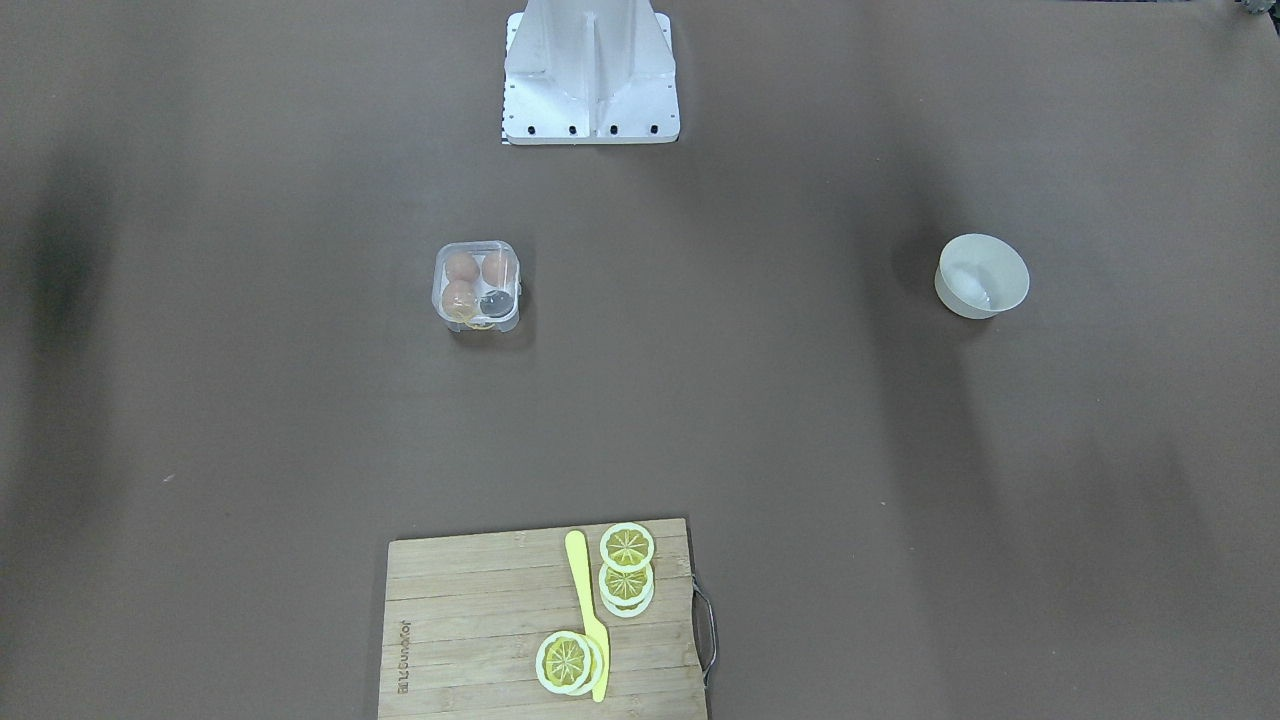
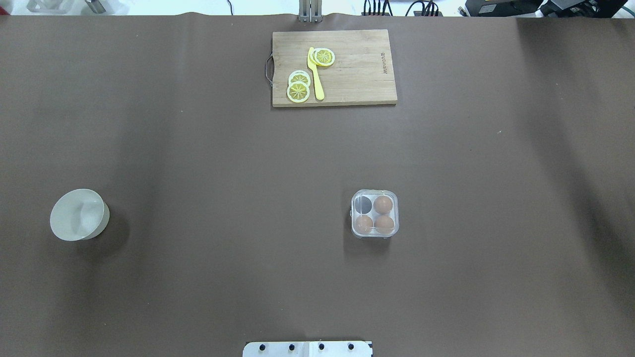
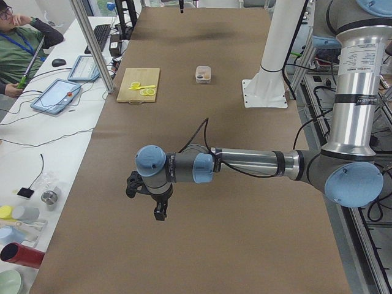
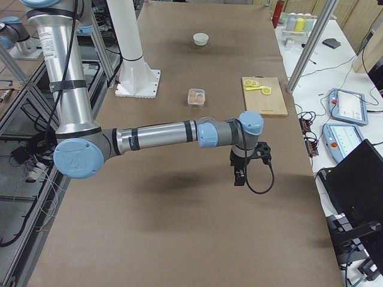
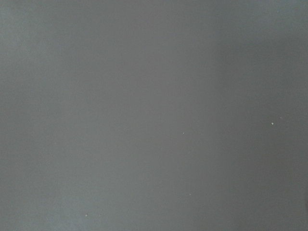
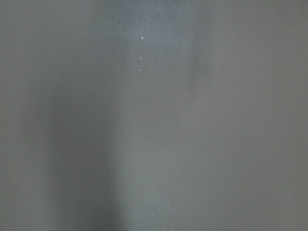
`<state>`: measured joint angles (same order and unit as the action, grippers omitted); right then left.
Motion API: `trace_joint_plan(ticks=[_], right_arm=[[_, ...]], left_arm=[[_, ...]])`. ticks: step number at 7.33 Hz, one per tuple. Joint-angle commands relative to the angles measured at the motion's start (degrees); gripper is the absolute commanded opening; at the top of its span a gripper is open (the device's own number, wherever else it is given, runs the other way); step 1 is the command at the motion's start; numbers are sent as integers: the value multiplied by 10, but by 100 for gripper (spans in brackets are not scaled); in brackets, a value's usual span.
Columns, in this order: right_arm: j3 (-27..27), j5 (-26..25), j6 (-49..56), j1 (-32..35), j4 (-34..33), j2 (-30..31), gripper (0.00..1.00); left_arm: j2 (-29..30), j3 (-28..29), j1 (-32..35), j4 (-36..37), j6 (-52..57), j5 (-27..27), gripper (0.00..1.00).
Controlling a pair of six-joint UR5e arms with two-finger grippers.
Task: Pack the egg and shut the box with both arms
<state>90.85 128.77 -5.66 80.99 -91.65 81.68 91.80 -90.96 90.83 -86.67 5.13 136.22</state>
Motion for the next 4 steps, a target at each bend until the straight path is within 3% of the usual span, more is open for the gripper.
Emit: trace_joint_plan(ticks=[1,4], right_arm=[[15,-1,1,5,2,23,100],[72,-2,1,12,2,102,100]], left_arm=[[7,-8,0,0,-5,-2,98],[-20,-11,1,-2,-2,-2,98]])
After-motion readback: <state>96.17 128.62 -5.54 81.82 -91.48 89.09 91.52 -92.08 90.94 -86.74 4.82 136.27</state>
